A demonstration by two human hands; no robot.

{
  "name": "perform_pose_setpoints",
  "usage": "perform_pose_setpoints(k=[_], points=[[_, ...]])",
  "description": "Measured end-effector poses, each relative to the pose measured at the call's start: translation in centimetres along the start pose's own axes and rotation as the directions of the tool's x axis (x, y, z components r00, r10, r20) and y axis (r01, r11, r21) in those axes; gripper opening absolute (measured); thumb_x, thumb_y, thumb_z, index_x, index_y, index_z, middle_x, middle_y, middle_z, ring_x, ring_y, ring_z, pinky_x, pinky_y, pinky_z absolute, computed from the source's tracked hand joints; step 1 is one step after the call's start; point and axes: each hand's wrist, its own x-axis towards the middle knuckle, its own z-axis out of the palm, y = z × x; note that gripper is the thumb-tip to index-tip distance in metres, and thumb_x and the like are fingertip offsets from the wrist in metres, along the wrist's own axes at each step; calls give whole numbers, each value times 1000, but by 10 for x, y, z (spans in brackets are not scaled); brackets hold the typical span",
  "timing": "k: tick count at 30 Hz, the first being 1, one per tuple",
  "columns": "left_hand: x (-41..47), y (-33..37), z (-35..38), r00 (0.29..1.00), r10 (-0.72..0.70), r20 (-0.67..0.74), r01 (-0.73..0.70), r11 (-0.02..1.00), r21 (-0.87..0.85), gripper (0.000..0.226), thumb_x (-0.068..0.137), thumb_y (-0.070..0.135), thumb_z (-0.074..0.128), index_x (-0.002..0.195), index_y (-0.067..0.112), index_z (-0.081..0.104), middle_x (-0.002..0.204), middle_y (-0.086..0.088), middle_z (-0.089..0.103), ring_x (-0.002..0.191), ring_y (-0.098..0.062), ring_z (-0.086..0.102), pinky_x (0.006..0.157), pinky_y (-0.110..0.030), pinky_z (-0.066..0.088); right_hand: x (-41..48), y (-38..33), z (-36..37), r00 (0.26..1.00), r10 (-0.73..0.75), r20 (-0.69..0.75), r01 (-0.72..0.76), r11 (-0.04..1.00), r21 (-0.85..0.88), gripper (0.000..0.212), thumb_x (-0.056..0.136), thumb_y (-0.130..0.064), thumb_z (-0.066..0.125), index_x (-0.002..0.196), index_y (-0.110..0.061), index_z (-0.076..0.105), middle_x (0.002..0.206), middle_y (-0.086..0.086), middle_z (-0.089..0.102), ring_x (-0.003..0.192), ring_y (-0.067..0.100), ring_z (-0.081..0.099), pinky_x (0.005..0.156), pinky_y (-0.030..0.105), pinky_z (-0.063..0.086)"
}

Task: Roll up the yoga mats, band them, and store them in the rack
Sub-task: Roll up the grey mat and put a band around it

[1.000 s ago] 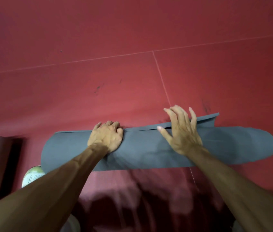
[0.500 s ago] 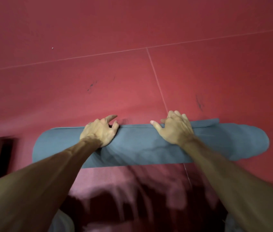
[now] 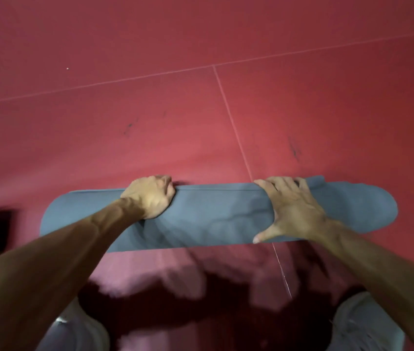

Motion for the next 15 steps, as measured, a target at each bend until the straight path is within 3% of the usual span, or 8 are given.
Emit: perform_pose_setpoints(k=[2, 4, 6, 8, 11, 12, 15], points=[[-2, 16, -7, 988, 147, 46, -148, 989, 13, 24, 100, 33, 30, 105, 15, 45, 115, -11, 57, 97, -36, 60, 82, -38, 43, -9, -4, 13, 989, 5, -147, -1, 1000, 23, 132, 31, -96, 46, 139, -21, 42, 128, 2, 51, 119, 25, 49, 105, 44, 25], [-8, 49, -3, 958, 267, 106, -265, 964, -31, 34, 99, 42, 33, 118, 15, 39, 123, -11, 53, 102, -35, 58, 85, -37, 40, -18, -8, 26, 973, 1, -231, 10, 999, 48, 129, 29, -93, 49, 135, -18, 46, 125, 7, 54, 116, 29, 53, 104, 48, 29], [-12, 82, 10, 934, 325, 145, -329, 944, 3, 75, 87, 69, 36, 143, 19, 25, 139, -7, 45, 120, -31, 49, 98, -39, 37, -25, -12, 34, 959, 10, -284, 7, 998, 56, 129, 28, -90, 55, 134, -18, 43, 126, 9, 54, 118, 31, 51, 105, 52, 30], [-13, 98, 18, 927, 324, 192, -341, 938, 62, 117, 64, 89, 44, 152, 23, 4, 151, -5, 31, 133, -30, 36, 108, -46, 31, -30, -15, 40, 946, 8, -325, 9, 999, 50, 131, 26, -87, 62, 134, -17, 41, 126, 10, 54, 119, 32, 50, 105, 54, 30], [-13, 98, 19, 906, 281, 316, -349, 919, 184, 144, 48, 83, 66, 150, 23, -16, 159, -11, 3, 146, -34, 10, 114, -58, 16, -34, -17, 45, 929, 6, -369, 14, 999, 52, 131, 25, -83, 69, 134, -16, 42, 127, 11, 54, 121, 32, 49, 106, 56, 28], [-13, 100, 18, 903, 267, 336, -352, 908, 227, 147, 47, 80, 70, 149, 22, -18, 159, -12, 4, 146, -36, 9, 114, -60, 15, -35, -17, 44, 929, 10, -370, 13, 998, 59, 132, 24, -82, 70, 135, -16, 42, 128, 11, 53, 121, 32, 49, 108, 55, 27], [-11, 108, 18, 918, 258, 300, -337, 907, 252, 141, 46, 74, 74, 150, 19, -5, 142, -10, 34, 128, -34, 40, 103, -53, 37, -32, -15, 39, 947, 23, -321, -4, 998, 58, 133, 23, -83, 70, 136, -18, 41, 129, 8, 52, 121, 31, 48, 109, 52, 22]])
